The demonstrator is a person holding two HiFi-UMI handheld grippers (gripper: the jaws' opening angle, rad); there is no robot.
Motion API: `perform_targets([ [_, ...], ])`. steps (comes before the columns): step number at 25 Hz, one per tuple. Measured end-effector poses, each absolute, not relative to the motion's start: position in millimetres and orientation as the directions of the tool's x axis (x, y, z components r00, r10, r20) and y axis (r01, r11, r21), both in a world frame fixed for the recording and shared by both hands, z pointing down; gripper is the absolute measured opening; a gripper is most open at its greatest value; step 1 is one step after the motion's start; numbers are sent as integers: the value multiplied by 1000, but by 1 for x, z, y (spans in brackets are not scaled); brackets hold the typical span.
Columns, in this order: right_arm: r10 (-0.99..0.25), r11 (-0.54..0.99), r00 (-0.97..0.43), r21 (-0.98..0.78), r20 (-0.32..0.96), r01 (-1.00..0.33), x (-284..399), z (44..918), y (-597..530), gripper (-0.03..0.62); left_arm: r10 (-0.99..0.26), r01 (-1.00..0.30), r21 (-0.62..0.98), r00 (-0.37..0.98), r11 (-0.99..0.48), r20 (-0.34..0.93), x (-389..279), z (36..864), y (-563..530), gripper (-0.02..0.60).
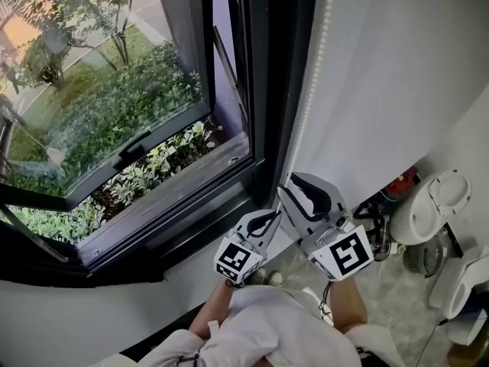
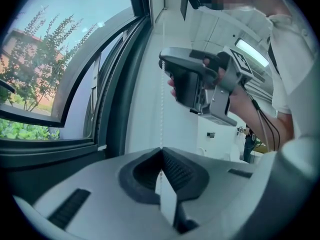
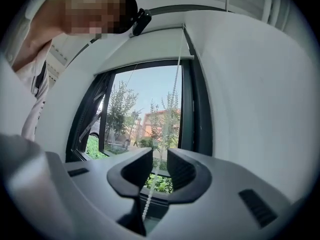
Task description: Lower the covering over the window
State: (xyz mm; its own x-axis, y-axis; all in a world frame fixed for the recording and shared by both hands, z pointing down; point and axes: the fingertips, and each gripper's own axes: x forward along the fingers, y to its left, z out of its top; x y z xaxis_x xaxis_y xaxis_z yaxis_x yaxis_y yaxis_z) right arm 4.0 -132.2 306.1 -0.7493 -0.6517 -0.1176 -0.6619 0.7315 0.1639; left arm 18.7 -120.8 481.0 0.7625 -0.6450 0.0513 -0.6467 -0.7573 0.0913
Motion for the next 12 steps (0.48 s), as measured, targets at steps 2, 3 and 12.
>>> perform_targets([
  [2,-656,726,-742,154,-138,-670,3,302,-136,23,-642,-644,90,765,-760,50,19,480,-120,12],
  [3,-656,728,-740,138,-147,-672,3,301,-137,11,-642,-644,88,765,-760,48,19,479,-120,12],
  [12,-663,738,-736,42,-137,-673,0,324,-135,-5,-644,-651,89,759,-754,95,15,502,-120,12],
])
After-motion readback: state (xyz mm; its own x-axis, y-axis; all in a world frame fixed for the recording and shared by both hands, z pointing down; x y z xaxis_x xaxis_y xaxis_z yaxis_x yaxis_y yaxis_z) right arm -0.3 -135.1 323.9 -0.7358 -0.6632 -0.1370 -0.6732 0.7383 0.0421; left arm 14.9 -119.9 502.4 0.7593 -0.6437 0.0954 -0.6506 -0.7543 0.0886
